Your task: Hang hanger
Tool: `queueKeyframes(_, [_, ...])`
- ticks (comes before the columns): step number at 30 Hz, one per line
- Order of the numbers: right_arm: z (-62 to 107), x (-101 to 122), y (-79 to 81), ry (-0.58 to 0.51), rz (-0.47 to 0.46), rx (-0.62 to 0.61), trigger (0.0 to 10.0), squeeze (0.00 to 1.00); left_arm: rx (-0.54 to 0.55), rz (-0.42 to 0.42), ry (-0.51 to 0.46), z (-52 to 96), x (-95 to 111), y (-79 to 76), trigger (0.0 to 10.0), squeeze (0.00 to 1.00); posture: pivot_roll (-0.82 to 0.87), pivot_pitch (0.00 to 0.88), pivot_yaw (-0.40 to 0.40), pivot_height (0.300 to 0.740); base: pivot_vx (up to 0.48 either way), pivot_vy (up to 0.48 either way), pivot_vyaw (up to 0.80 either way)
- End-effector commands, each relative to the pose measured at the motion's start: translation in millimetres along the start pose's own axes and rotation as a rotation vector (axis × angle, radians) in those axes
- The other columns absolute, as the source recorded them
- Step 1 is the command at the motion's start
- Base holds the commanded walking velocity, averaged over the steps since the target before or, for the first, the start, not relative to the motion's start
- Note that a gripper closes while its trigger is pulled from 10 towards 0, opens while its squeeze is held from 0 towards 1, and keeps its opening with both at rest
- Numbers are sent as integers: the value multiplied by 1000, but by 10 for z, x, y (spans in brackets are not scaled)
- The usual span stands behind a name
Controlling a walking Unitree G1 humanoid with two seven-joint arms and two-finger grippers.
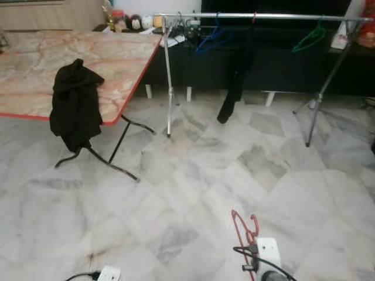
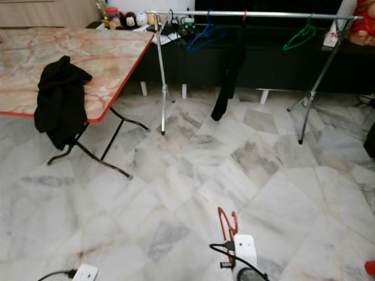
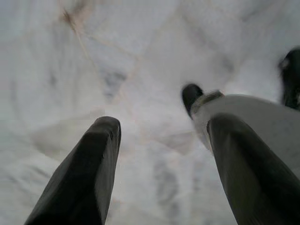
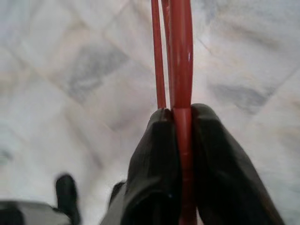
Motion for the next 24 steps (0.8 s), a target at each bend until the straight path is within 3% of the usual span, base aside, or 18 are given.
queueKeyframes(1, [16,-81,-106,28,10,-18,10000,0,-21,-19,-25,-10,88,-80,10000,0,-89,0,6,727,401,0,-663])
queueKeyframes(7, [16,-78,-107,26,1,-18,10000,0,-24,-19,-26,-11,91,-91,10000,0,-89,0,7,727,406,0,-628])
queueKeyframes(20, [17,-101,-123,49,19,-29,10000,0,-27,-19,-31,-14,114,-113,10000,0,-87,0,6,727,408,0,0])
queueKeyframes(24, [17,-123,-124,71,39,-27,10000,0,-31,-22,-31,-15,114,-125,10000,0,-88,0,7,727,417,0,-652])
Point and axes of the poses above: a point about 5 cm out from each wrist's last joint towards the gripper, its own z axis pointing back from the gripper into the wrist, its own x axis along the axis of the wrist's last joint, y = z × x, the point moved 3 cm from there along -z, pointing out of the wrist towards the gripper, and after that the axes turned 10 degrees about z, right-handed, at the moved point
